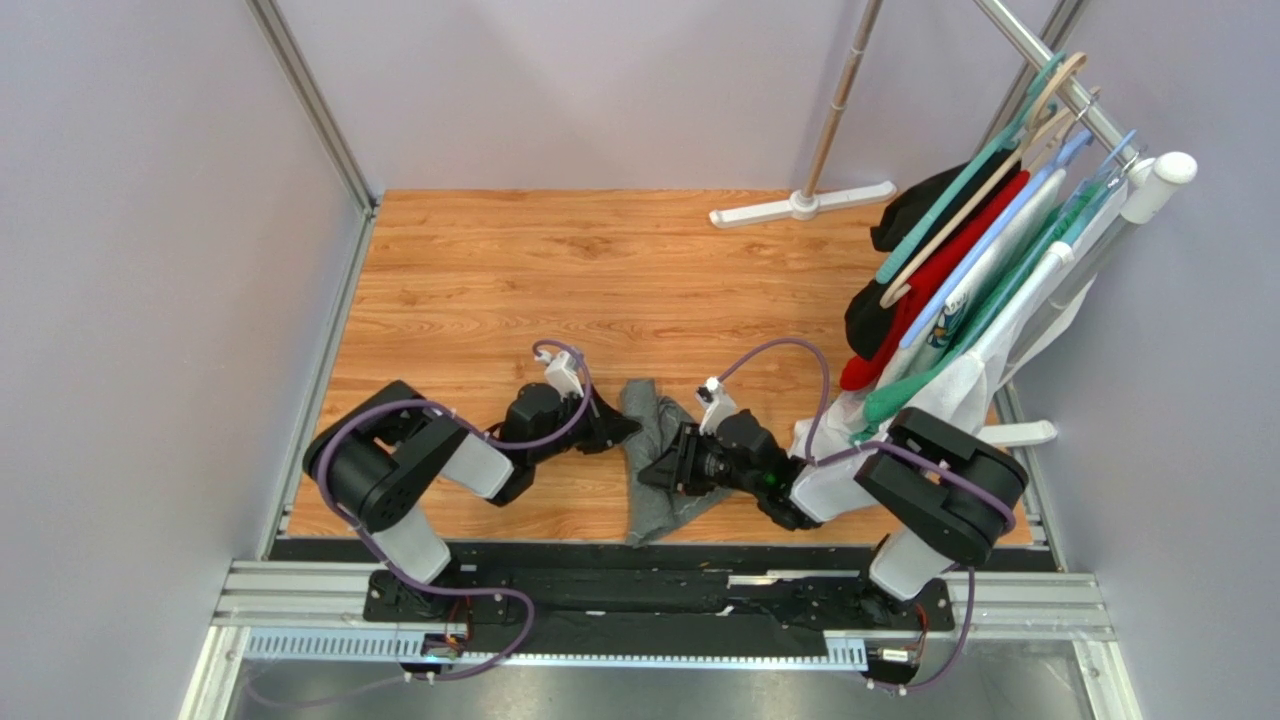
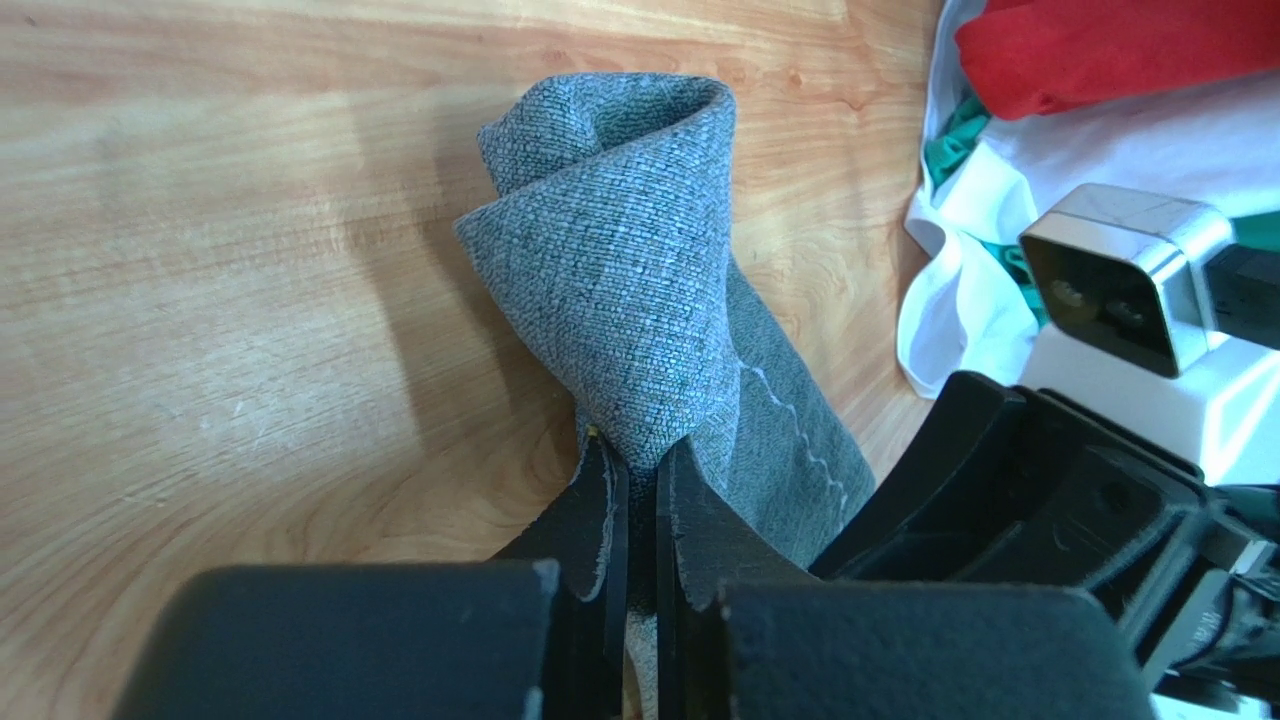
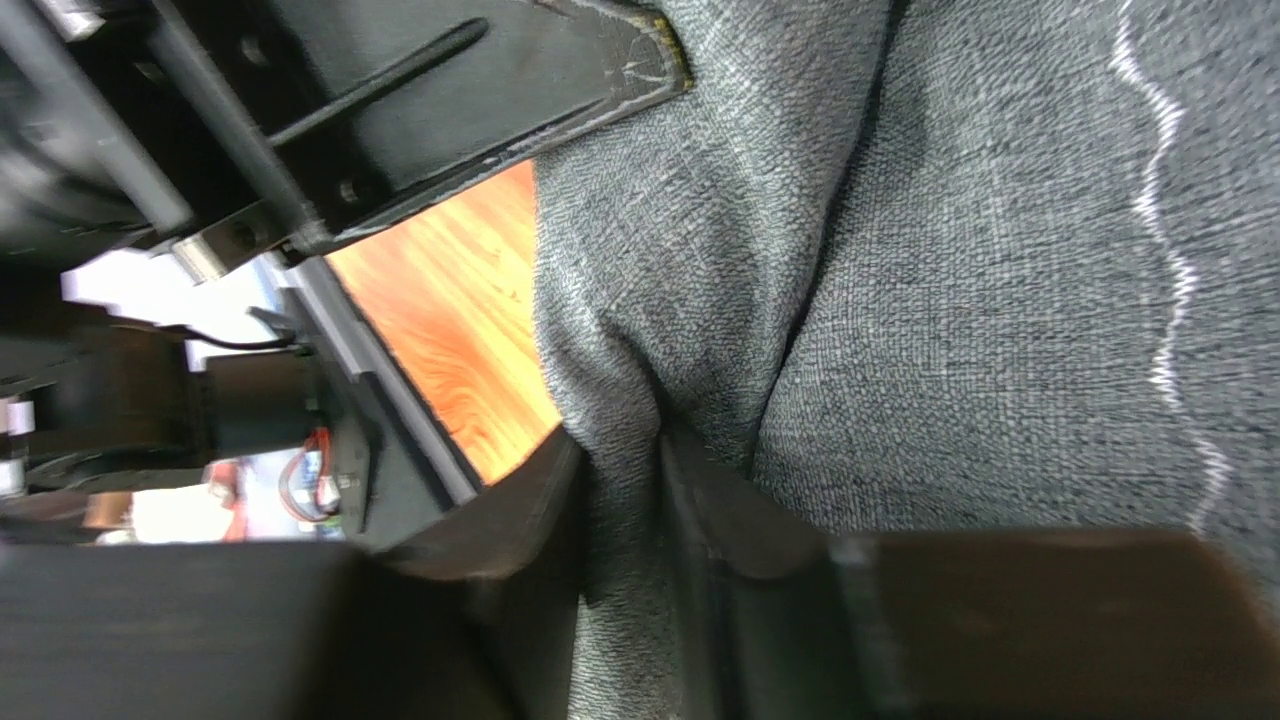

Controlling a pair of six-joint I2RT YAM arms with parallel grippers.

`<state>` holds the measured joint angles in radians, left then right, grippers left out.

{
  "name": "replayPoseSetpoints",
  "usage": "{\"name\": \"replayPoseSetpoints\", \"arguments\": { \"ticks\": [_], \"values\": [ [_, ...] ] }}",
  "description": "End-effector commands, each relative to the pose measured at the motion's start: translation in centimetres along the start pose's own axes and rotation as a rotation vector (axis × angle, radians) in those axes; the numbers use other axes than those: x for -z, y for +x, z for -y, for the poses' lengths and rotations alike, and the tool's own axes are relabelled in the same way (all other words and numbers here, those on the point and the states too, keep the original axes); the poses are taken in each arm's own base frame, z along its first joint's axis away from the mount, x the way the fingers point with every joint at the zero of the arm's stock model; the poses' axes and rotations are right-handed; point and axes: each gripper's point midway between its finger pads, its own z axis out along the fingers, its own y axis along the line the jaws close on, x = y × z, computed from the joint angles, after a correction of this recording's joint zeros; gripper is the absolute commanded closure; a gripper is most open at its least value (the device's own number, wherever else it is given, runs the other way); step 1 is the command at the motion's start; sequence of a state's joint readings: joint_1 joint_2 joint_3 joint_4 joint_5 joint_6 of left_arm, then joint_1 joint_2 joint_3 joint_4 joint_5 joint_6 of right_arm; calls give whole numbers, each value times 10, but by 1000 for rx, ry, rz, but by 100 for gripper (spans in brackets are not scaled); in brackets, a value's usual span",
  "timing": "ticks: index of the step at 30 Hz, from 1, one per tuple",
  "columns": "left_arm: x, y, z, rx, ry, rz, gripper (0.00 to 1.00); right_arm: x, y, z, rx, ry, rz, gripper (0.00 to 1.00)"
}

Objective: Fold the napkin, place the utensils inside, and roll it up
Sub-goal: Roll the napkin with the utensil

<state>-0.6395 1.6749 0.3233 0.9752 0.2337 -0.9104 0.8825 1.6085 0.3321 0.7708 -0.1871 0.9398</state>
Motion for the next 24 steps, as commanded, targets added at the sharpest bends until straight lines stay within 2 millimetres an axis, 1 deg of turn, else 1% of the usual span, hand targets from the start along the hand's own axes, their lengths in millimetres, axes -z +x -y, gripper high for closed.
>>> {"name": "replayPoseSetpoints", "arguments": {
  "ticks": [1,2,3,4,5,6,7,8,9,10,11,12,13,14,15,16,17,18,19,20,21,22,23,24],
  "values": [
    [2,-17,-6,-130,-81,37,100,5,-4,31,120,203,-34,64],
    [4,-22,-3,-143,-87,53,100,8,-5,32,137,228,-47,62],
    [5,-27,-6,-166,-112,67,100,8,-8,32,182,241,-49,59],
    [4,-27,-8,-175,-138,53,100,3,-18,22,206,232,-36,51],
    [5,-31,-7,-186,-147,59,100,5,-17,24,221,258,-58,49],
    [6,-34,-11,-197,-171,68,100,4,-19,21,265,266,-60,45],
    [6,-34,-14,-198,-192,62,100,-1,-29,8,288,254,-42,37],
    [7,-35,-14,-207,-198,64,100,2,-27,10,309,283,-58,35],
    [8,-34,-19,-208,-225,55,100,1,-32,5,358,311,-30,34],
    [7,-36,-19,-212,-232,54,100,1,-34,0,380,324,-16,31],
    [7,-38,-19,-222,-239,51,100,1,-39,-8,397,335,0,30],
    [8,-35,-23,-223,-260,33,100,4,-42,-16,425,347,35,29],
    [6,-38,-20,-229,-258,32,100,5,-45,-20,436,359,54,26],
    [5,-38,-21,-235,-264,24,100,7,-43,-27,463,376,51,25],
    [6,-37,-21,-236,-270,15,100,11,-52,-29,496,425,96,24],
    [5,-39,-19,-239,-271,16,100,13,-55,-33,542,447,106,23],
    [5,-40,-19,-242,-272,15,100,14,-52,-45,591,456,101,23],
    [6,-39,-19,-241,-273,10,100,15,-56,-49,615,477,122,23],
    [5,-40,-18,-242,-270,10,100,13,-54,-50,643,488,113,23],
    [5,-41,-15,-242,-263,9,100,12,-45,-55,670,483,94,23],
    [4,-41,-14,-241,-266,6,100,9,-46,-64,679,479,108,24],
    [4,-41,-15,-242,-267,-1,100,4,-38,-66,698,477,91,24],
    [4,-41,-14,-241,-266,-4,100,0,-37,-74,700,463,94,25],
    [4,-41,-14,-238,-265,-3,100,-4,-33,-75,702,458,85,25]
  ]
}}
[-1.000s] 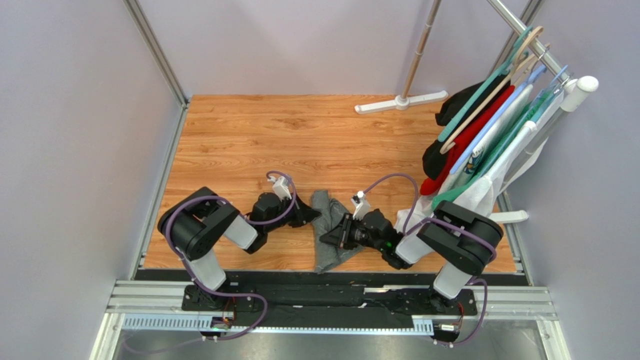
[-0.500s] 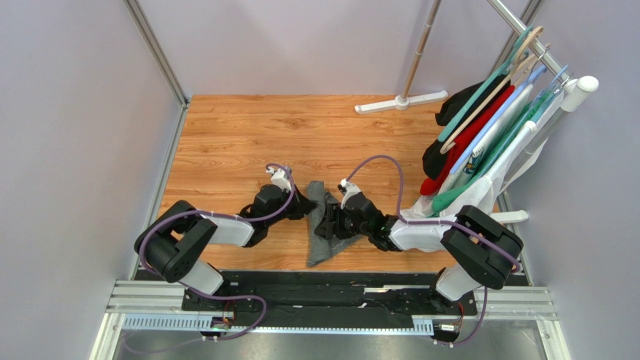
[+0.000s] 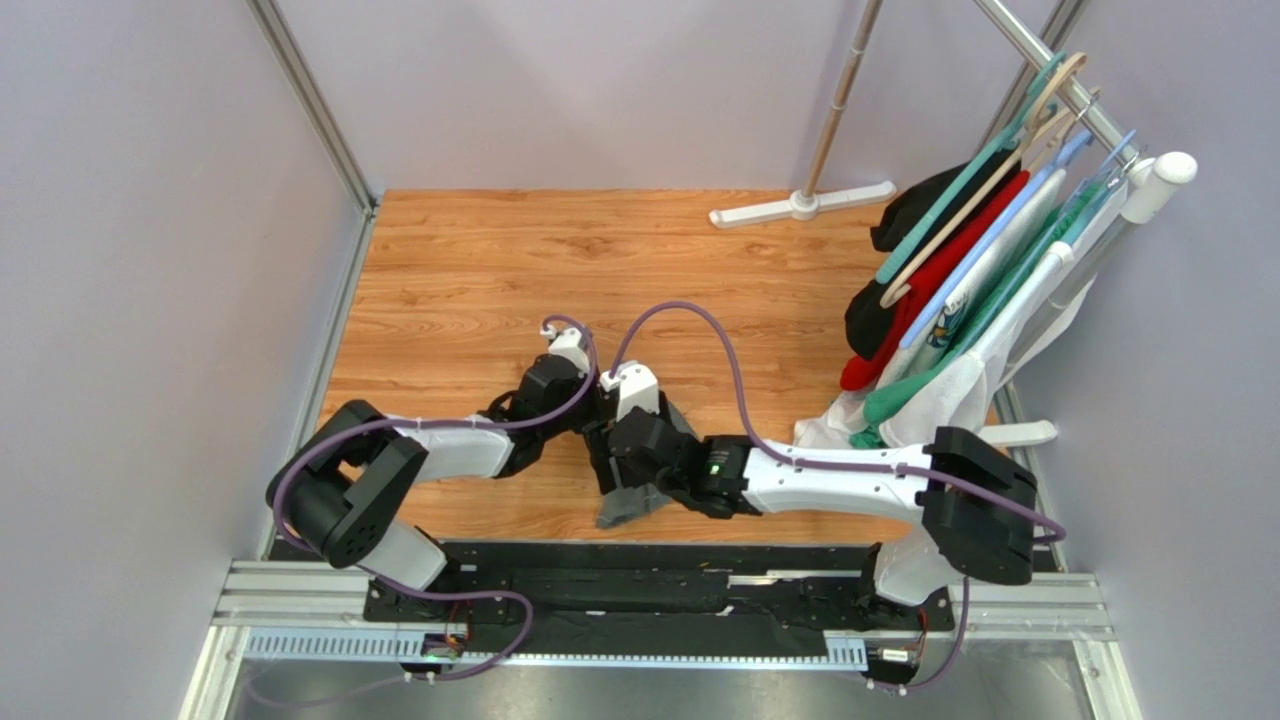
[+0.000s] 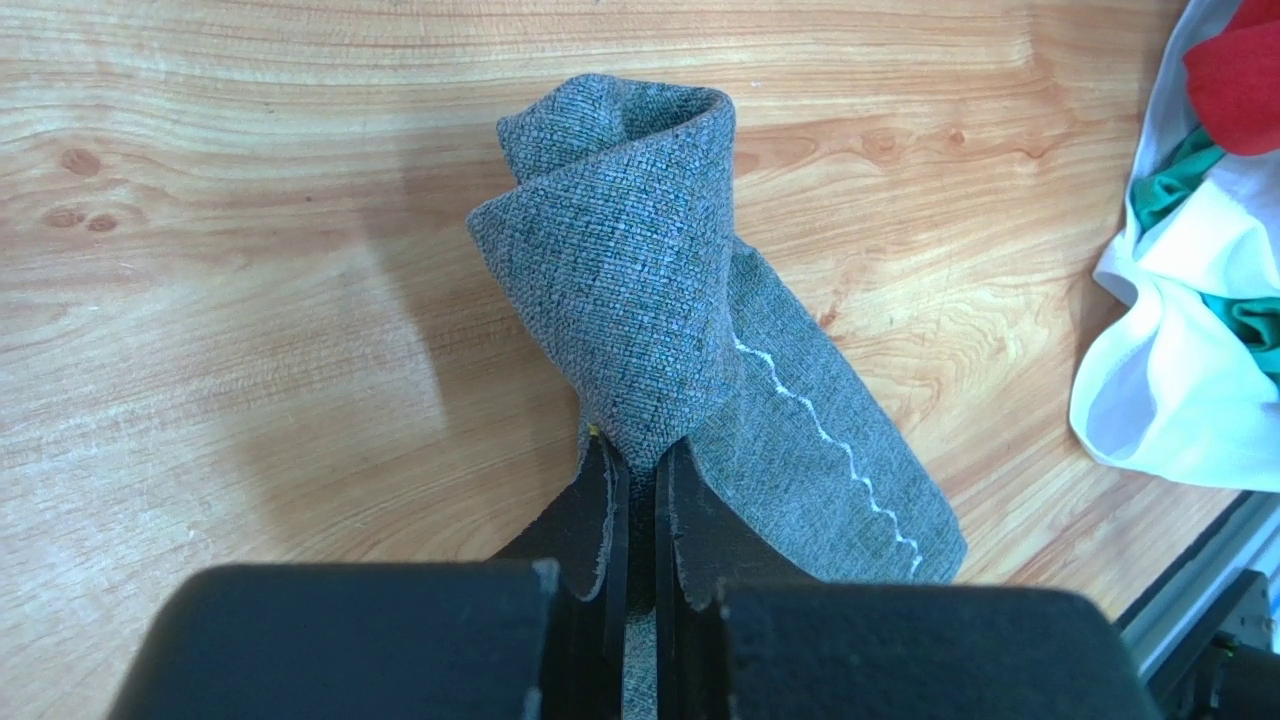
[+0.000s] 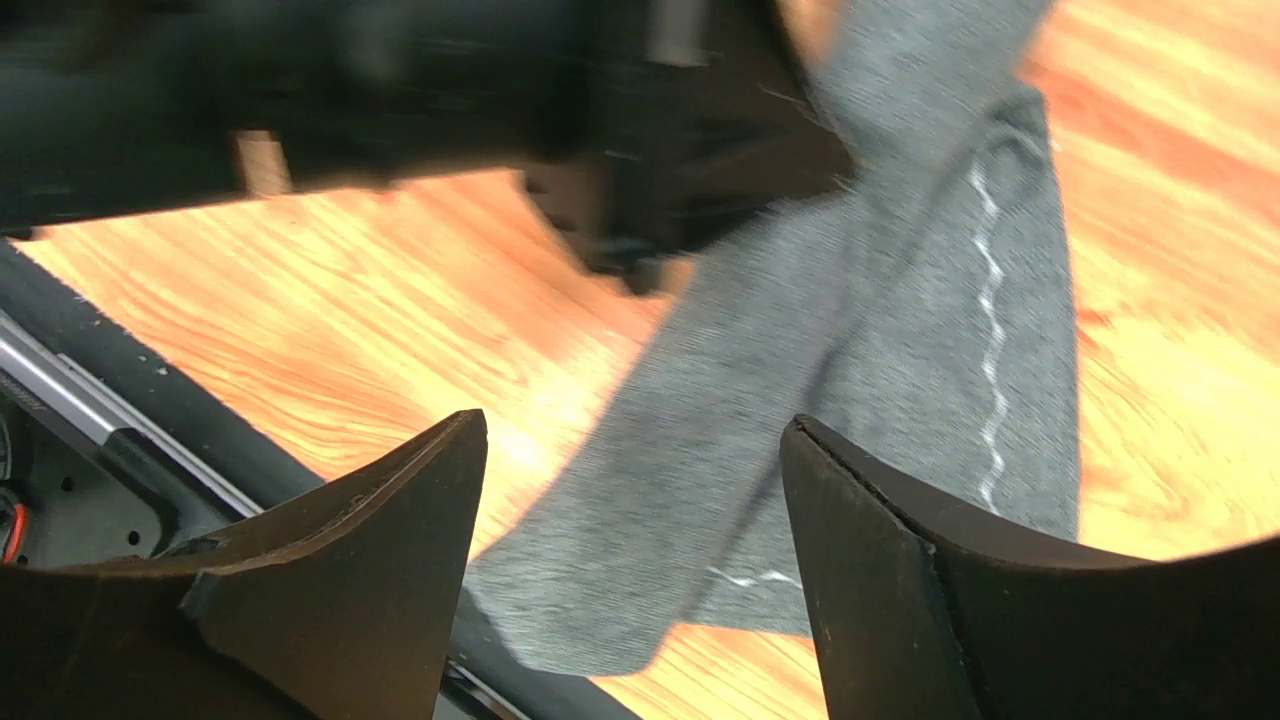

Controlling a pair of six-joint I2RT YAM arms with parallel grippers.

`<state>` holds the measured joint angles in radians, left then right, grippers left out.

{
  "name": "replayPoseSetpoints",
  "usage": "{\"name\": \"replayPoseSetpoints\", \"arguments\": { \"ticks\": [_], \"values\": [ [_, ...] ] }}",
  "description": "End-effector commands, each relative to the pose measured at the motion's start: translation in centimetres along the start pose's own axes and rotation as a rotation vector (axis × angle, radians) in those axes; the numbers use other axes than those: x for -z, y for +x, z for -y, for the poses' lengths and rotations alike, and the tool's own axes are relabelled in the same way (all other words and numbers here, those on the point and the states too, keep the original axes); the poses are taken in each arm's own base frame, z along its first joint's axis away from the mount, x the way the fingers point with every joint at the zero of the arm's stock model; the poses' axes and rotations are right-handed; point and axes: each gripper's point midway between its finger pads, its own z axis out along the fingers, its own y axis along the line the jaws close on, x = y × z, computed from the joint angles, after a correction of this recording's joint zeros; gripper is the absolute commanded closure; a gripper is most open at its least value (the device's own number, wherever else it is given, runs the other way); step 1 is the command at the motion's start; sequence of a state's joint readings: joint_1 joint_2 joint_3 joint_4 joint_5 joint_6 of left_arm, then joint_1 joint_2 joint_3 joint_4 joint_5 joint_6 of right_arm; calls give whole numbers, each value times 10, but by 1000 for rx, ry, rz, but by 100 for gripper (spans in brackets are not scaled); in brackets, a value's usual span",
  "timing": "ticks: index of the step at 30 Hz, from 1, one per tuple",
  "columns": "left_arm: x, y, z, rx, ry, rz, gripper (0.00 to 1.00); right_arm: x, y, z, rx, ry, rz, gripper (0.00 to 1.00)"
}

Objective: Fold the napkin, place the utensils inside, and roll it up
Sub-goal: Roll the napkin with the utensil

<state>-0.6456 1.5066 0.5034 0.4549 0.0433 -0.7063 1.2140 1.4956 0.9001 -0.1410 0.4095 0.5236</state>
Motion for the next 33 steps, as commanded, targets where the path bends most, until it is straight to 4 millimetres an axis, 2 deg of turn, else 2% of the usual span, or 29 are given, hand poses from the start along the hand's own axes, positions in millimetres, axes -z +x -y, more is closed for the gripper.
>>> {"name": "replayPoseSetpoints", "arguments": {
  "ticks": [1,3,10,17,20,21,22,24,25,27,28,29,30,31,33],
  "values": [
    [2,-6,2,-51,-7,2,100,-8,5,-4,88,76,-7,26],
    [2,-6,3,-48,-3,1,100,-12,9,-12,85,58,-22,29],
    [4,-9,5,-44,3,10,100,-29,37,-6,55,111,-87,32],
    [5,-10,8,-38,13,14,100,-45,60,-10,78,119,-152,36],
    [6,-11,10,-29,21,16,100,-52,72,-3,75,151,-189,47],
    [7,-12,10,-27,21,18,100,-53,77,-1,69,157,-199,60],
    [8,-14,11,-21,24,23,95,-54,79,3,55,164,-206,67],
    [11,-17,14,-14,32,34,84,-55,82,6,41,154,-210,92],
    [12,-19,15,-10,40,34,71,-52,76,5,23,141,-192,99],
    [16,-24,14,0,46,46,58,-51,78,6,-6,98,-184,100],
    [18,-26,15,0,56,50,55,-48,72,3,-37,58,-174,100],
    [19,-27,13,6,54,51,47,-47,73,4,-60,41,-172,100],
    [24,-32,18,8,72,69,33,-48,74,10,-88,23,-163,100],
    [26,-33,18,8,76,72,29,-44,70,4,-113,-25,-155,100],
    [33,-40,21,10,89,95,22,-44,71,10,-154,-58,-140,100]
  ]
}}
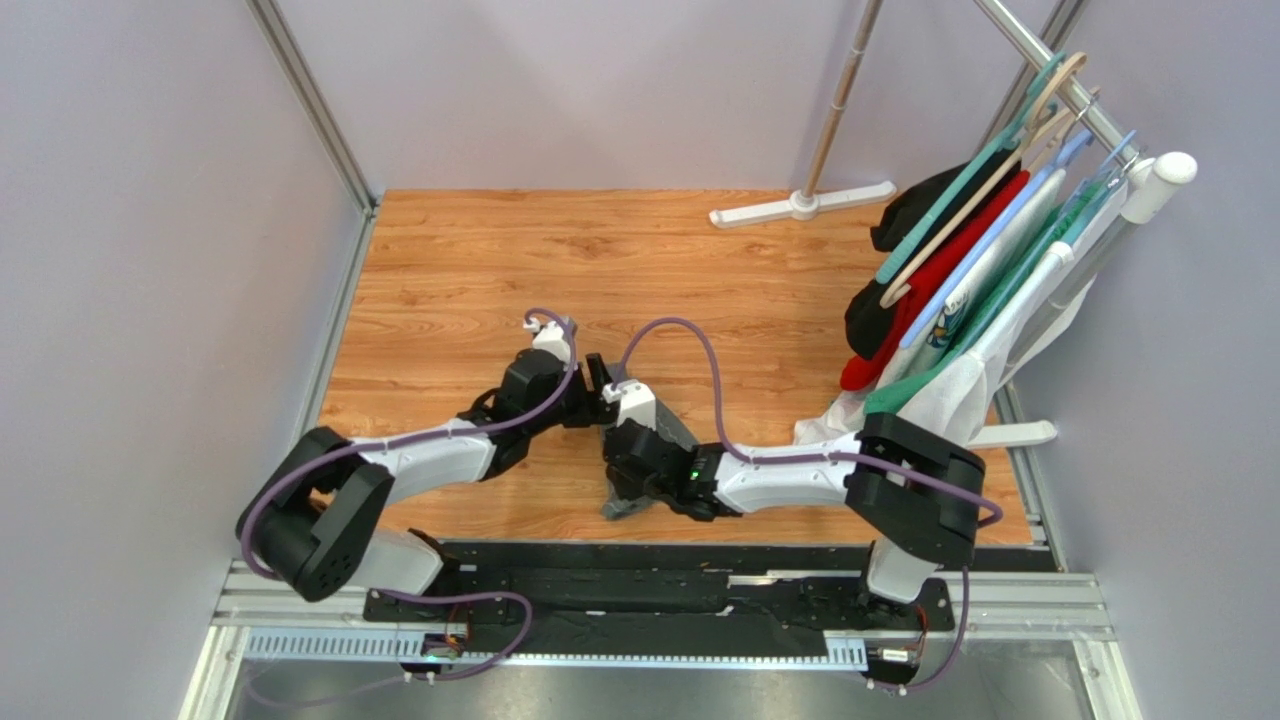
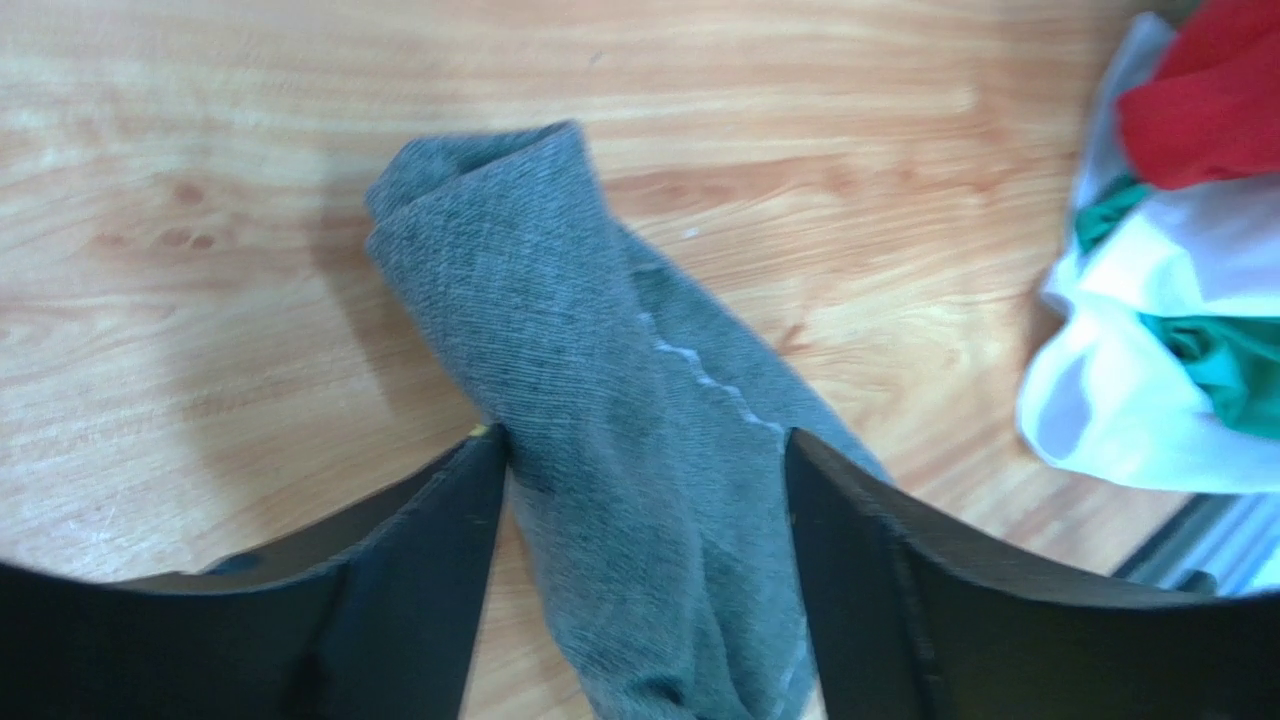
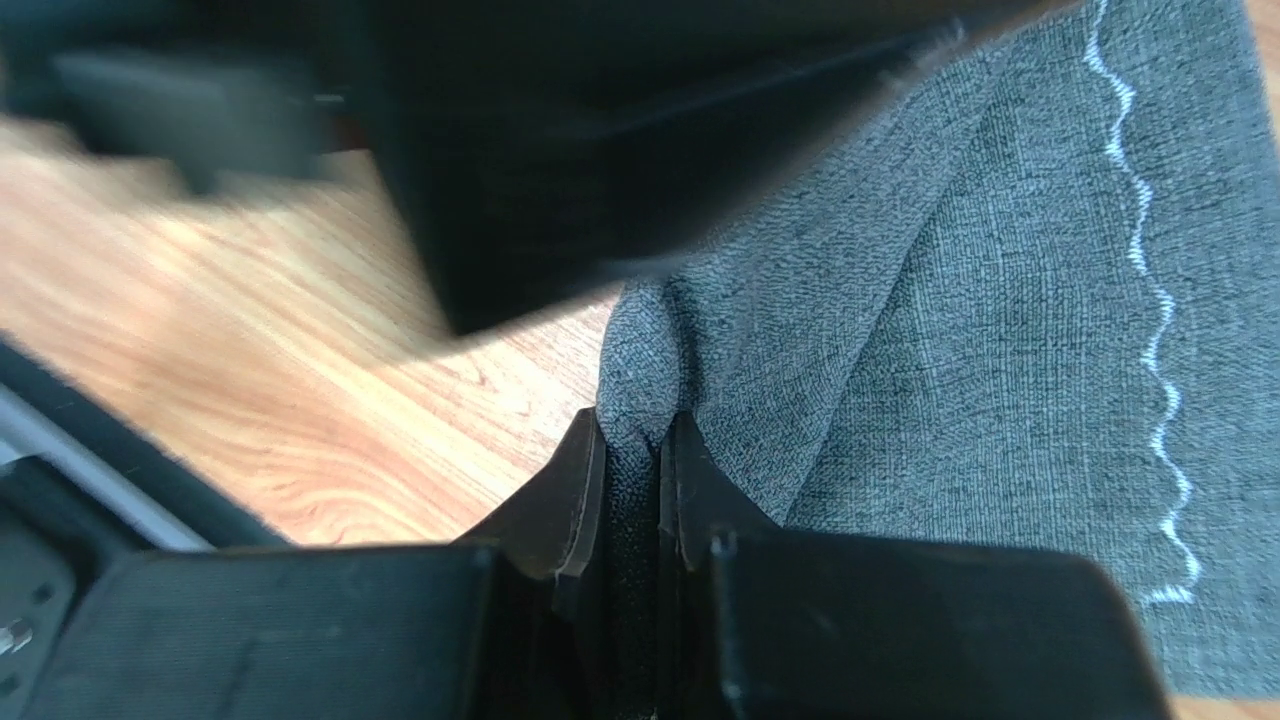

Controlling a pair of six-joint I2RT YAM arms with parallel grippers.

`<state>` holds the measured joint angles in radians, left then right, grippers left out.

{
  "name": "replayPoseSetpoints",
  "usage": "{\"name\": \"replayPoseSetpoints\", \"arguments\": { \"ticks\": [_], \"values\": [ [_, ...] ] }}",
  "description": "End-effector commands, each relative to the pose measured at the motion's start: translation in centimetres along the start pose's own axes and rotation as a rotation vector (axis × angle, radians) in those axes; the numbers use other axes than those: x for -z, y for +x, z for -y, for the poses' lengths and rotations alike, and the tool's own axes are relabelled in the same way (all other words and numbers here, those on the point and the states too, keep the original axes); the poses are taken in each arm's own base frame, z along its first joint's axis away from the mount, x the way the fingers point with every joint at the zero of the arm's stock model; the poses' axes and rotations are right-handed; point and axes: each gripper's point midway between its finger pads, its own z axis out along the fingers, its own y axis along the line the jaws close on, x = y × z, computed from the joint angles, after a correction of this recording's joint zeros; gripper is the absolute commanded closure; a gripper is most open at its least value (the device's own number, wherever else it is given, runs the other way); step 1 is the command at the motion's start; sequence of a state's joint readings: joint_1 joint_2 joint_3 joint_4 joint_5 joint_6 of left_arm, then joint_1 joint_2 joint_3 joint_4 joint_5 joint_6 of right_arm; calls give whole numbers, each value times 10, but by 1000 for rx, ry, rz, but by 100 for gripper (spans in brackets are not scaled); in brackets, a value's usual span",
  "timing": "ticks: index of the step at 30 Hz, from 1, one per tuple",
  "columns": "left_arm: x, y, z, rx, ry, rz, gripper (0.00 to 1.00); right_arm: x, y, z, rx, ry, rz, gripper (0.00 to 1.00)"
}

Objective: Fold the napkin, place the utensils inside, and roll it up
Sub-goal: Roll the napkin with the utensil

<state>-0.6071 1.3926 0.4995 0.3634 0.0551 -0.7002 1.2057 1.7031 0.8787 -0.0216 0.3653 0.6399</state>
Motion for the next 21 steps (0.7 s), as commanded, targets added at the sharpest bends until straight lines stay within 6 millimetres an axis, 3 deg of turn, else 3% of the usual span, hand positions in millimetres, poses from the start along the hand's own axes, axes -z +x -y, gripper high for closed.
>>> {"name": "replayPoseSetpoints", "arguments": {
  "ticks": [1,2,3,6,9,10,17,21],
  "values": [
    [17,-24,22,-2,94,70,19,3,17,8,-88,-131,-47,100],
    [21,-29,24,-1,100,87,18,3,8,2,-130,-174,-16,100],
    [24,-29,24,0,101,86,17,4,18,11,-147,-184,-36,100],
    [32,-33,25,1,113,105,16,8,17,15,-201,-225,-16,100],
    [36,-30,23,-3,121,106,16,11,10,16,-268,-281,13,100],
    [36,-25,21,-1,123,99,16,12,17,22,-280,-278,6,100],
    [31,-2,14,51,183,84,17,21,17,28,-382,-374,50,100],
    [28,-1,21,79,246,100,19,22,20,38,-443,-400,59,100]
  ]
}}
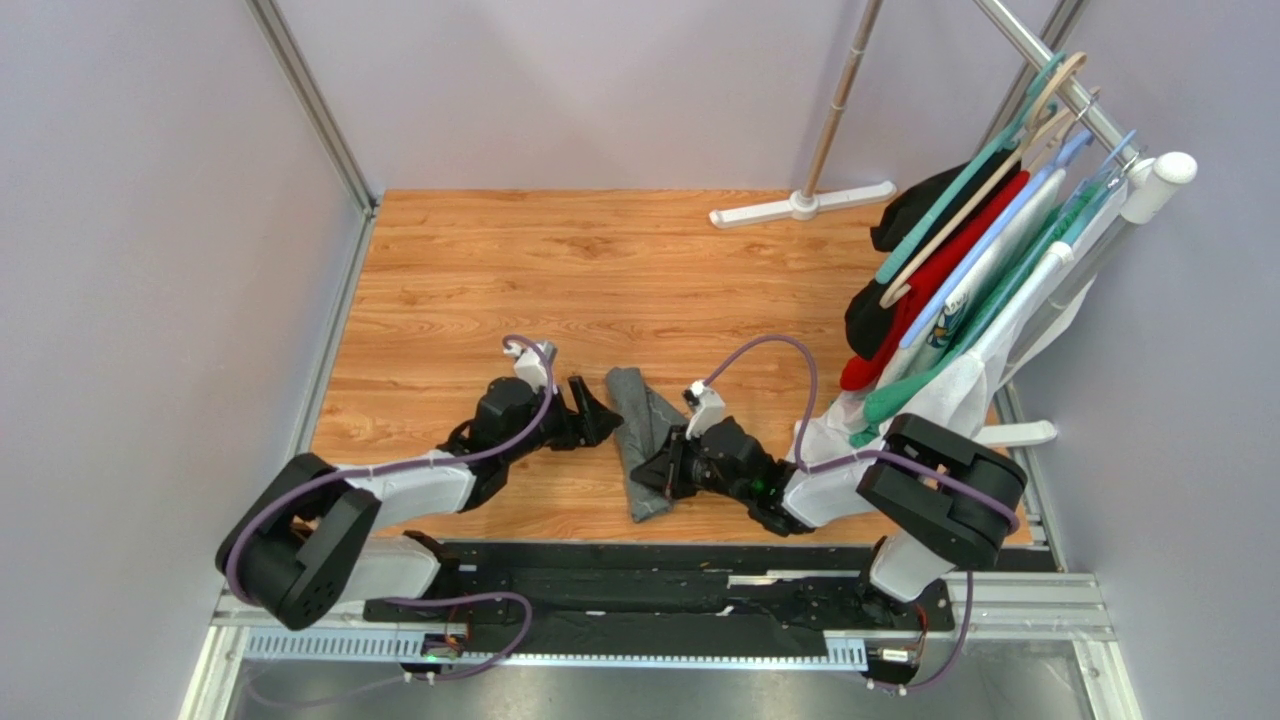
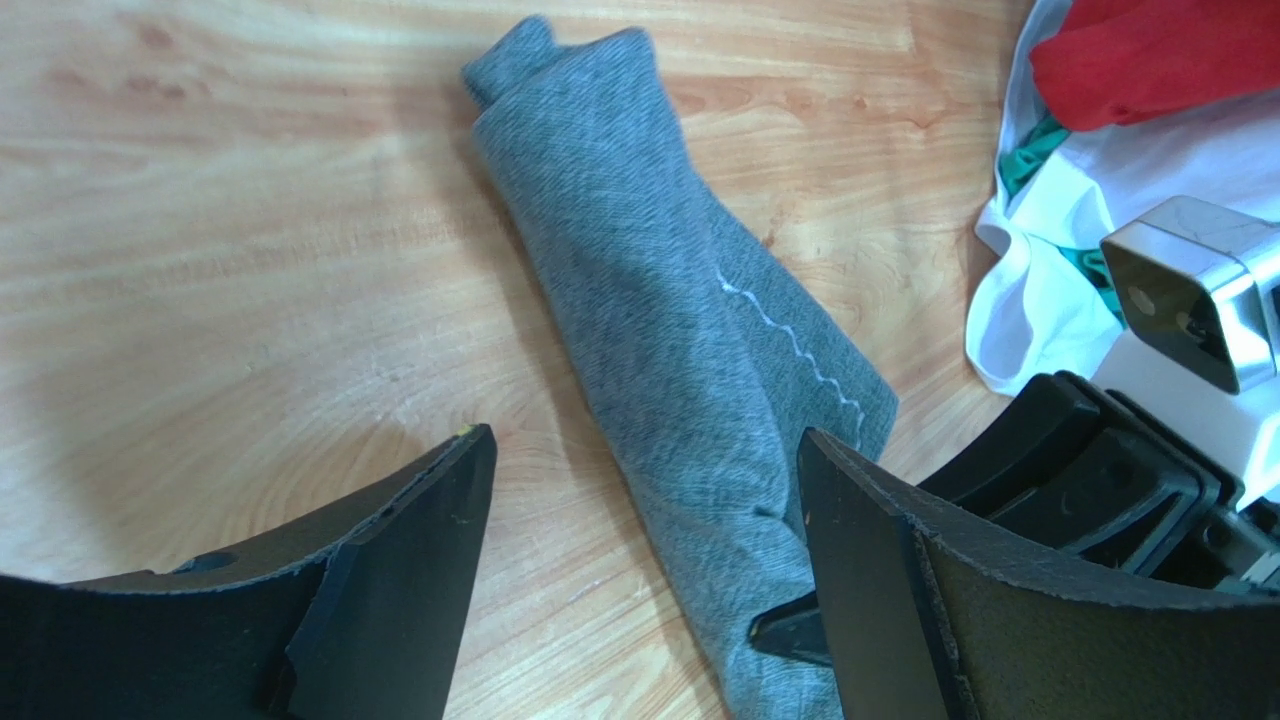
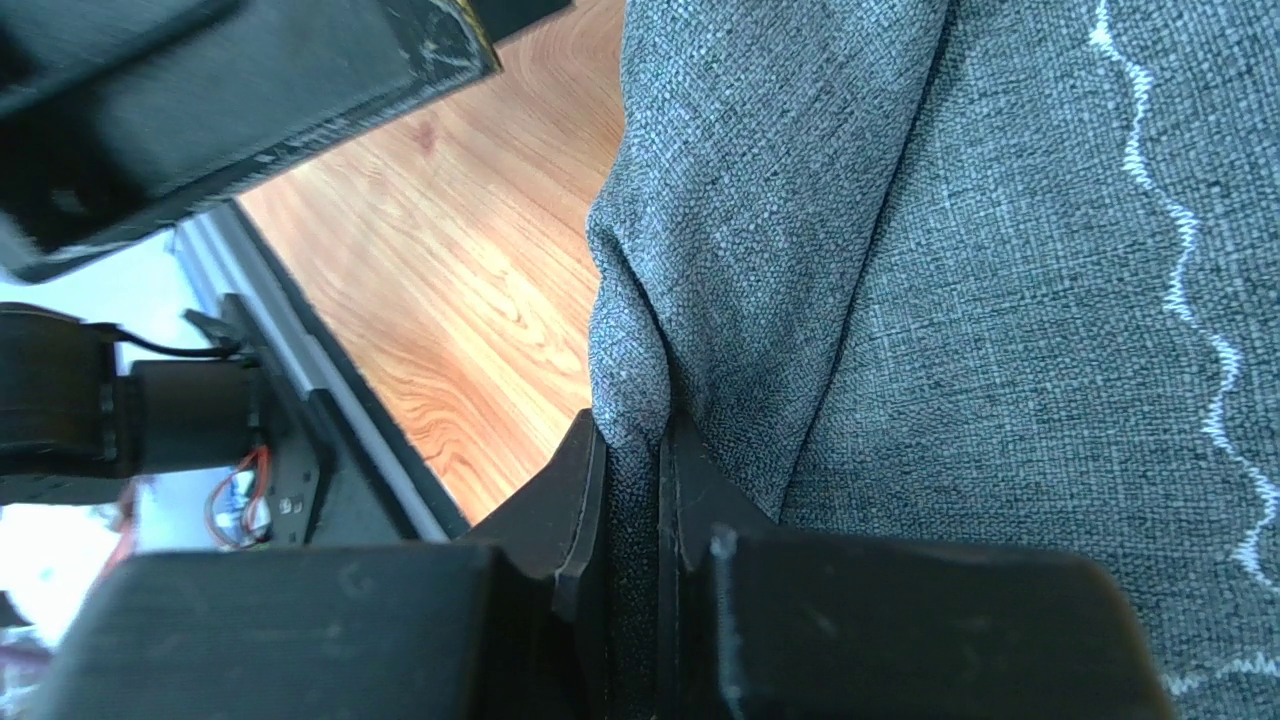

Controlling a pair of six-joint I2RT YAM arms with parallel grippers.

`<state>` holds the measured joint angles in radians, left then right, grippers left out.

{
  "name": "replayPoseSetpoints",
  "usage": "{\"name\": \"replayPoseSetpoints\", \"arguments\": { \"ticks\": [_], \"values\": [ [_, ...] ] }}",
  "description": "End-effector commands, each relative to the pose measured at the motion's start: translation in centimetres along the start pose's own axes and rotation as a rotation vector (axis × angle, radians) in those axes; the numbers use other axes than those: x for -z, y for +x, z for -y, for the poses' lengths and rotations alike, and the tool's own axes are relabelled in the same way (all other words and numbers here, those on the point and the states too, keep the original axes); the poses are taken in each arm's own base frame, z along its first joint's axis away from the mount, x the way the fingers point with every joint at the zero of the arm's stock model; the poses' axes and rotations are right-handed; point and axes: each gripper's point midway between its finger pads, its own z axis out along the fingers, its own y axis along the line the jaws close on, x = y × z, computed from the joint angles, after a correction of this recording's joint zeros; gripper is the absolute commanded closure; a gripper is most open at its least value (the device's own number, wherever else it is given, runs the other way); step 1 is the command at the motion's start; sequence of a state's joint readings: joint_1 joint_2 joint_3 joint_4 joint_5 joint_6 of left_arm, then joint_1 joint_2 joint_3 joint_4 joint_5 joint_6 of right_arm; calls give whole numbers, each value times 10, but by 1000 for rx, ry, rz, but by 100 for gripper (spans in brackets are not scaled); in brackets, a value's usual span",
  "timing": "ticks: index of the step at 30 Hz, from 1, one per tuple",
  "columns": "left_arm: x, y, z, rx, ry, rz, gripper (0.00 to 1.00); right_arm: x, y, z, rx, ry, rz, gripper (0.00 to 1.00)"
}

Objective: Fold the napkin, place the utensils inside, and roll it up
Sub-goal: Roll the napkin with the utensil

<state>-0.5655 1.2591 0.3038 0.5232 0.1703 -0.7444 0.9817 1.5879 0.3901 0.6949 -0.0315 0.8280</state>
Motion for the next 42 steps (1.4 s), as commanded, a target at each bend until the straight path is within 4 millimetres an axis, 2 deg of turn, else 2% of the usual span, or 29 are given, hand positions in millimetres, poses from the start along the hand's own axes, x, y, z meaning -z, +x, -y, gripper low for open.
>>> {"name": "replayPoseSetpoints", "arguments": {
  "ticks": [1,10,12,14,19,25,28,29,31,32,34,36,38,39,40,41,42],
  "values": [
    [-7,-17,24,27,129,67,19,6,10,13,-84,-23,-15,100],
    [-21,-6,22,44,153,32,22,14,6,19,-126,-67,15,100],
    [-29,6,15,75,157,0,23,12,6,19,-135,-84,13,100],
    [-33,5,20,79,190,7,24,11,8,20,-134,-83,5,100],
    [-44,8,14,58,173,-6,28,9,9,22,-132,-70,0,100],
    [-53,12,26,57,208,-32,32,4,7,23,-118,-56,-11,100],
    [-58,19,31,60,220,-53,42,3,8,23,-111,-49,-19,100],
    [-59,20,32,63,221,-53,52,3,6,23,-109,-50,-16,100],
    [-60,18,30,64,211,-41,66,3,6,24,-108,-46,-17,100],
    [-60,15,31,55,210,-29,85,3,6,24,-108,-47,-19,100],
    [-61,14,28,48,186,-28,99,3,6,26,-97,-35,-21,100],
    [-59,10,27,32,169,-22,100,2,6,27,-86,-15,-36,100],
    [-56,1,31,-1,158,-5,100,2,2,25,-50,-10,-36,92],
    [-54,5,18,-5,89,-30,100,1,1,27,-40,20,-55,89],
    [-53,1,17,-22,65,-27,100,1,-2,28,2,34,-53,77],
    [-48,-10,20,-62,57,0,100,2,-10,22,25,33,-41,72],
    [-43,-6,8,-75,-16,-24,100,3,-12,23,50,64,-63,69]
  ]
}}
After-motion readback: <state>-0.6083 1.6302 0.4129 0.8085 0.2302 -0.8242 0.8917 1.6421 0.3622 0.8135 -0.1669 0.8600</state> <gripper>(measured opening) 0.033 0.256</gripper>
